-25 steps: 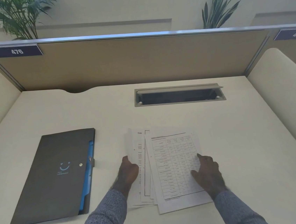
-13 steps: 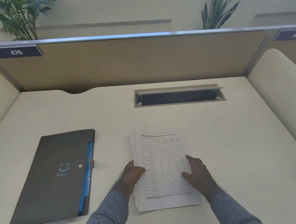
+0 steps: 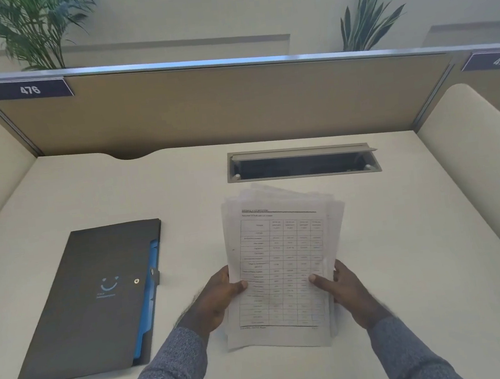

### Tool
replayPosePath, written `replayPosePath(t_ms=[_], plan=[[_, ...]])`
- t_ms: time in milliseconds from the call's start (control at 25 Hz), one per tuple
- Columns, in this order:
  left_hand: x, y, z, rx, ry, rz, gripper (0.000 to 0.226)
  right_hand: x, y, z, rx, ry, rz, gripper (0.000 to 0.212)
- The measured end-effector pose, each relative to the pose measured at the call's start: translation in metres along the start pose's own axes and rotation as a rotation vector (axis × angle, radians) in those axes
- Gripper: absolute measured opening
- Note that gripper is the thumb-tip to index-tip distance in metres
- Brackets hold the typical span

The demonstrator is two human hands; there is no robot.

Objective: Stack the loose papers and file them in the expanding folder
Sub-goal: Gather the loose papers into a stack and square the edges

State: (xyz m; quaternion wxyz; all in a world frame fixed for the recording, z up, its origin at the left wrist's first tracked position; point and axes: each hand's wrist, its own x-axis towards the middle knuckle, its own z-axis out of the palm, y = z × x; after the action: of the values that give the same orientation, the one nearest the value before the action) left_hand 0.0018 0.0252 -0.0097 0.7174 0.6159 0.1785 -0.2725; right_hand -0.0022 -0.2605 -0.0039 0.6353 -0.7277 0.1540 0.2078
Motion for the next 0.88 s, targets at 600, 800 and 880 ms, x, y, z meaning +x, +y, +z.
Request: replayPosePath(t_ms=[600,800,880], plan=[[-0.027,0.083,0.004,0.069,0.054,0.362,0.029,-0.006,-0.070,0.011,0.146,0.054,-0.347,0.034],[-0.029,0.082,0.003,0.090,0.073,0.372,0.028,-0.004,-0.077,0.009,0.177,0.012,-0.334,0.035],[-0.029,0.080,0.004,0.093,0.069,0.379,0.031,-0.004,-0.079,0.008,0.185,-0.026,-0.304,0.034]])
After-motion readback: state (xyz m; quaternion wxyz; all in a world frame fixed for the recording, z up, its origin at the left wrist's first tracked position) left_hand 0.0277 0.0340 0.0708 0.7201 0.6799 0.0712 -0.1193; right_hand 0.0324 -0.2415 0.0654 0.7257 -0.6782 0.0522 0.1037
